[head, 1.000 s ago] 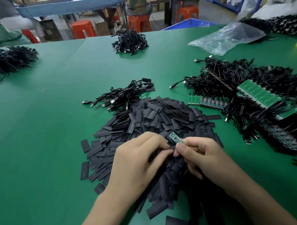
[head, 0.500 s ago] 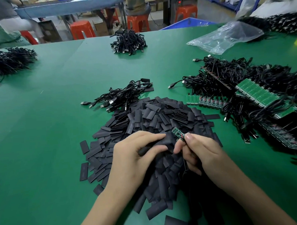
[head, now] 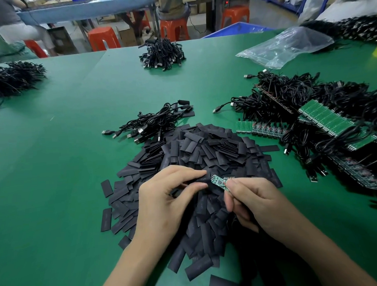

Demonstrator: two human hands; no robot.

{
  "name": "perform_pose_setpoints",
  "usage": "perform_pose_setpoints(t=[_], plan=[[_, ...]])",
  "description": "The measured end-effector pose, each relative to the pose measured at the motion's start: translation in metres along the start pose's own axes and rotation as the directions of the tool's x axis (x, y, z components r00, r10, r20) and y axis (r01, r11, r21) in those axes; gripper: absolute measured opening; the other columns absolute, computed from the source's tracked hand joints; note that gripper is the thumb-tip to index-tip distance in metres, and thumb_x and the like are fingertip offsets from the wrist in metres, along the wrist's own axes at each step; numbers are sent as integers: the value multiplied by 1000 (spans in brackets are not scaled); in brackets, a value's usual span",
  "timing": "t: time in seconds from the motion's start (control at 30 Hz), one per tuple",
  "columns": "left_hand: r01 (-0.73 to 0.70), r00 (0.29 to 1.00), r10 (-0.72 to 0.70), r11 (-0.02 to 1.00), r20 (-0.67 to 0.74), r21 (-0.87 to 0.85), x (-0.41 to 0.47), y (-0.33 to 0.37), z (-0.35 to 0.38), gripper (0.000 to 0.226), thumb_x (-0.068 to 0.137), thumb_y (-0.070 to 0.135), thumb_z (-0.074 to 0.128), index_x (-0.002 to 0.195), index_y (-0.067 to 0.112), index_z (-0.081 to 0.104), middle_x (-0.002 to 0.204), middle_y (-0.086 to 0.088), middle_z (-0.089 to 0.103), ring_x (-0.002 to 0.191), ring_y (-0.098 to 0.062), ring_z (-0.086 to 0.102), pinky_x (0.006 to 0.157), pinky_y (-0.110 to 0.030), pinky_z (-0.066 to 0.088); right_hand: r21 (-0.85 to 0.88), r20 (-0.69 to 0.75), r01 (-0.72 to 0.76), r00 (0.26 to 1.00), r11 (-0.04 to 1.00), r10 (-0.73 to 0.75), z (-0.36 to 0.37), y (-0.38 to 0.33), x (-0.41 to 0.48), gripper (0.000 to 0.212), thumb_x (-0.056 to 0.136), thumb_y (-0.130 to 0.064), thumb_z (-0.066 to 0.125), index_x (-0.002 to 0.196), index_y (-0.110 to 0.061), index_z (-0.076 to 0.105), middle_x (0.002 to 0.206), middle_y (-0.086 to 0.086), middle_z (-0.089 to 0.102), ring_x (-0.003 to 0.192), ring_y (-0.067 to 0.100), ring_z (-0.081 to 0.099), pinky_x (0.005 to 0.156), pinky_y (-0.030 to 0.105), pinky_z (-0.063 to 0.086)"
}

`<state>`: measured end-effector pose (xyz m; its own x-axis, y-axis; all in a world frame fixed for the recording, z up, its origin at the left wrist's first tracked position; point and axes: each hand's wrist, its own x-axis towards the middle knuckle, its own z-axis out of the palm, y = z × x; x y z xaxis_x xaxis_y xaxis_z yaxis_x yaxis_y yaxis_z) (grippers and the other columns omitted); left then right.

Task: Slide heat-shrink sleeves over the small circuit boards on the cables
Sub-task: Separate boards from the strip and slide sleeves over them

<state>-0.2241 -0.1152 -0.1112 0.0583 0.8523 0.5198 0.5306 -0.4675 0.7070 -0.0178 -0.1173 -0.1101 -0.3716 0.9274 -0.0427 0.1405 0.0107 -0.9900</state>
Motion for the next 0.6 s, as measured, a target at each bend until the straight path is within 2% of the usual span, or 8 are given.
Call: perform_pose_setpoints(t=[0.27,0.47,0.6], plan=[[-153,984,141,982,112,111,3,-11,-10,20,86,23,83,106,21,81,101,11,71,91,-5,68,79,-19,52,29,44,-27,999,999,26,0,-3,-1,47,100,-39,45,67,-9,60,51,1,38,39,17,33,39,22,30],[-136,986,127,988,108,73,3,-13,-8,22,86,22,81,107,20,80,103,13,71,97,-3,68,85,-14,49,7,61,-46,997,999,46,1,-2,-2,45,100,-40,46,66,-13,59,52,3,36,38,17,32,39,23,27],[-195,974,175,971,142,139,3,-15,-9,27,88,26,78,113,19,78,110,14,70,102,2,66,90,-17,51,-30,68,-60,996,998,62,1,-1,-2,44,99,-41,48,66,-13,57,52,5,35,39,16,33,41,24,27]])
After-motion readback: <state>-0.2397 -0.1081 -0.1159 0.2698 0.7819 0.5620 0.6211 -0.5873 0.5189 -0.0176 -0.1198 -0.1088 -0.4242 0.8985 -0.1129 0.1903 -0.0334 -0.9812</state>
